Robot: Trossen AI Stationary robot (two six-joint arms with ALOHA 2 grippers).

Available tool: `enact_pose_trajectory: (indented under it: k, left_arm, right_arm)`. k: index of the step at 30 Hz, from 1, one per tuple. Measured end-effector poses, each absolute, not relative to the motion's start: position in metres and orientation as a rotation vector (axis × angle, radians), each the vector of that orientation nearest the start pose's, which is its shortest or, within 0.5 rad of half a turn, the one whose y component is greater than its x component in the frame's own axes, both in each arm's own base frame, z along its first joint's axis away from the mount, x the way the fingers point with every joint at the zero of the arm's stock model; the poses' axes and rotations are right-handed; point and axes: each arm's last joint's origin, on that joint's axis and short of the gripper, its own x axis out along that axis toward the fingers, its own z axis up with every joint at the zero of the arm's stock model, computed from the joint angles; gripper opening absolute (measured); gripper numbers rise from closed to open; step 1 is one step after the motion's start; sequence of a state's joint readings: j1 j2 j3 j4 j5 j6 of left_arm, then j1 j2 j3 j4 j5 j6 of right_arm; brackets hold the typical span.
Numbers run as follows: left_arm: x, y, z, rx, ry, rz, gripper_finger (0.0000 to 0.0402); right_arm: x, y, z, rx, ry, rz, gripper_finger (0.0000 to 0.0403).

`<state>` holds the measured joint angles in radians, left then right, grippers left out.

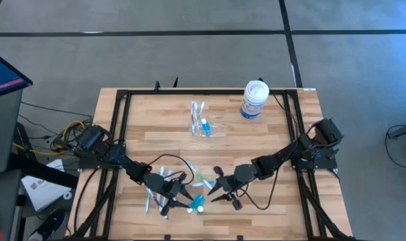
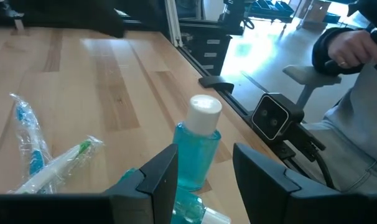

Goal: Pick & Place toothbrushing station
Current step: Put the bottom mouthwash into the transparent organizer

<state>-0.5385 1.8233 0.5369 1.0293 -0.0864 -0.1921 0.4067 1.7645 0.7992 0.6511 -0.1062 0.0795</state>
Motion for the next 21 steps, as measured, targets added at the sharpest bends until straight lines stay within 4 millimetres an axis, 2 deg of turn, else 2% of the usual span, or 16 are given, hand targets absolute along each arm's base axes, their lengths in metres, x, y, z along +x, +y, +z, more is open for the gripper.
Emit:
enact_pose_trajectory:
  k: [10, 21]
  left_arm:
    - [0.264, -0.154, 0.116, -0.108, 0.289, -0.423, 0.0149]
    - [0.264, -0.154, 0.116, -0.108, 0.291, -0.427, 0.0149]
  right_arm:
    - [0.346, 0.155, 0.150, 0.030, 0.359, 0.520, 0.0122]
    - [0.353, 0.163, 0.144, 0.076, 0.403, 0.575, 0.0123]
